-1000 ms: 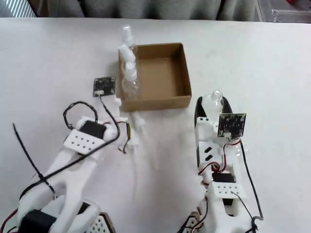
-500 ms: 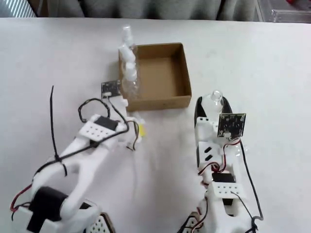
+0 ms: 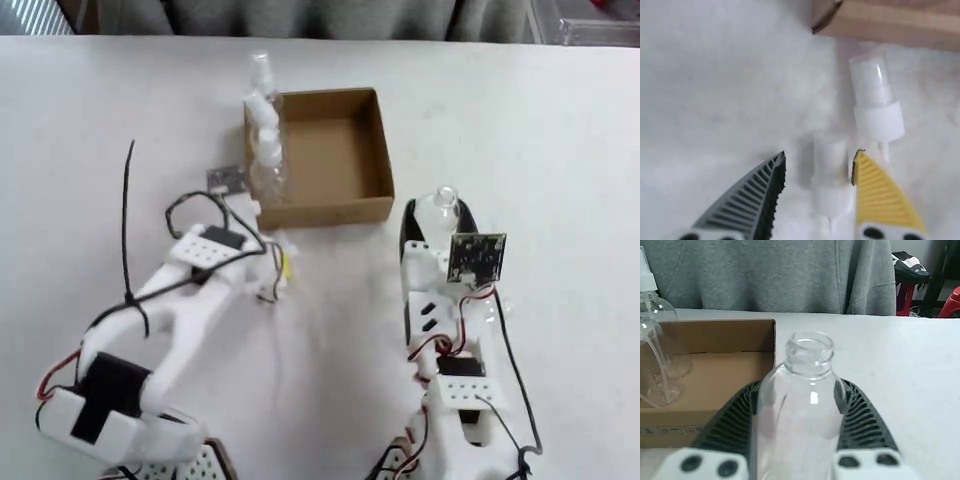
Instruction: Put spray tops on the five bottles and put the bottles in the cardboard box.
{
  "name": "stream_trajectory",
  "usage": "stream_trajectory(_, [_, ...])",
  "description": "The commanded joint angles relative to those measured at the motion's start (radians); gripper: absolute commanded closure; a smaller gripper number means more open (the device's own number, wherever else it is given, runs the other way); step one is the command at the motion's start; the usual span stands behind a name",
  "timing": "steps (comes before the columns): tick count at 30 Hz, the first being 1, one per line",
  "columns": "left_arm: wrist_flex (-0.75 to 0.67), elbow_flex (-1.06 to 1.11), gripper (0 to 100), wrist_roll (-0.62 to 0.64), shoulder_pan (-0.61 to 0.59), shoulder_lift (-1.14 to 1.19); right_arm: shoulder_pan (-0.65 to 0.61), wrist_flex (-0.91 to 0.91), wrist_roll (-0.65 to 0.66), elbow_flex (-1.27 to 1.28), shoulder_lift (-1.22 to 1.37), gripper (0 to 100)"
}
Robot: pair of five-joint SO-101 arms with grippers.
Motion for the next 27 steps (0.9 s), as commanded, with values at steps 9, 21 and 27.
stream_trajectory(9, [-0.015,-0.095,79,0.009,-0.007,0.082,-0.002,0.013,-0.003,-0.012,-0.016,98.2])
stream_trajectory(21, [0.028,-0.126,94,0.009,0.008,0.111,-0.002,0.013,-0.003,-0.014,-0.016,98.2])
stream_trajectory(27, [0.034,-0.126,80,0.009,0.021,0.110,-0.002,0.013,-0.003,-0.014,-0.016,98.2])
